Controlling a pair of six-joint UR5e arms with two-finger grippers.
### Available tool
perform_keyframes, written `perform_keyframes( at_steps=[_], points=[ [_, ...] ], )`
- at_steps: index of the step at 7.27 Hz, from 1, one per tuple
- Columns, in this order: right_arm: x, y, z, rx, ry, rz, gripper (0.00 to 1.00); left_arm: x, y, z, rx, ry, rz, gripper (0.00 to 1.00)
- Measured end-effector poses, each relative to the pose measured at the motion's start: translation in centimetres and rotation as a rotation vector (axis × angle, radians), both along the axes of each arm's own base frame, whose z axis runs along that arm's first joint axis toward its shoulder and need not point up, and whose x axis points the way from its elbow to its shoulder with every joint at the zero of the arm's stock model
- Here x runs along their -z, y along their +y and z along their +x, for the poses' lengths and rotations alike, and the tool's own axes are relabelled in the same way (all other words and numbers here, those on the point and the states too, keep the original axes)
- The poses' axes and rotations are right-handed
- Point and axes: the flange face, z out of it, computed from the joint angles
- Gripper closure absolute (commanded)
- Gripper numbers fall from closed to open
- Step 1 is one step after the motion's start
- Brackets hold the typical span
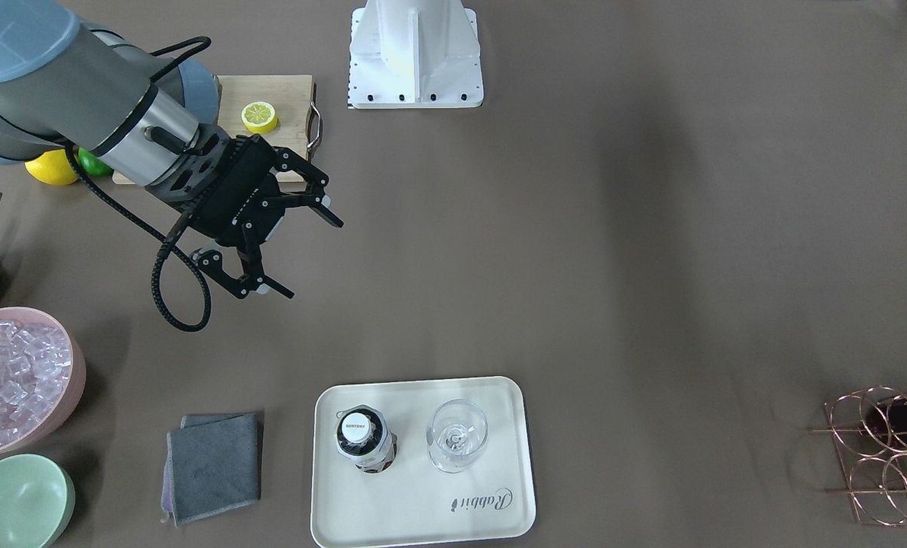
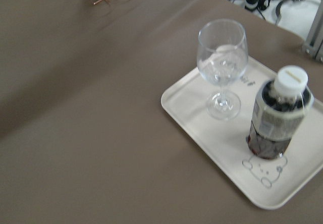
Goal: Take tea from basket to plate
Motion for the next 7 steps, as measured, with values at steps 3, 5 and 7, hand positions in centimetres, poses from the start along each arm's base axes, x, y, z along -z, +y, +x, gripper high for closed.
perform_keyframes(
  at_steps=[3,5,7],
  points=[
    [-7.8,1.6,6.5,0.086,0.082,-0.251,0.00,1.3,1.0,3.1,-0.210,-0.031,0.021,0.02],
    [-16.9,3.7,12.9,0.045,0.140,-0.324,0.00,1.2,1.5,2.6,-0.414,-0.056,0.080,0.02],
    [-26.3,7.8,20.4,-0.032,0.191,-0.457,0.00,-0.3,2.0,1.7,-0.512,-0.061,0.125,0.02]
  ],
)
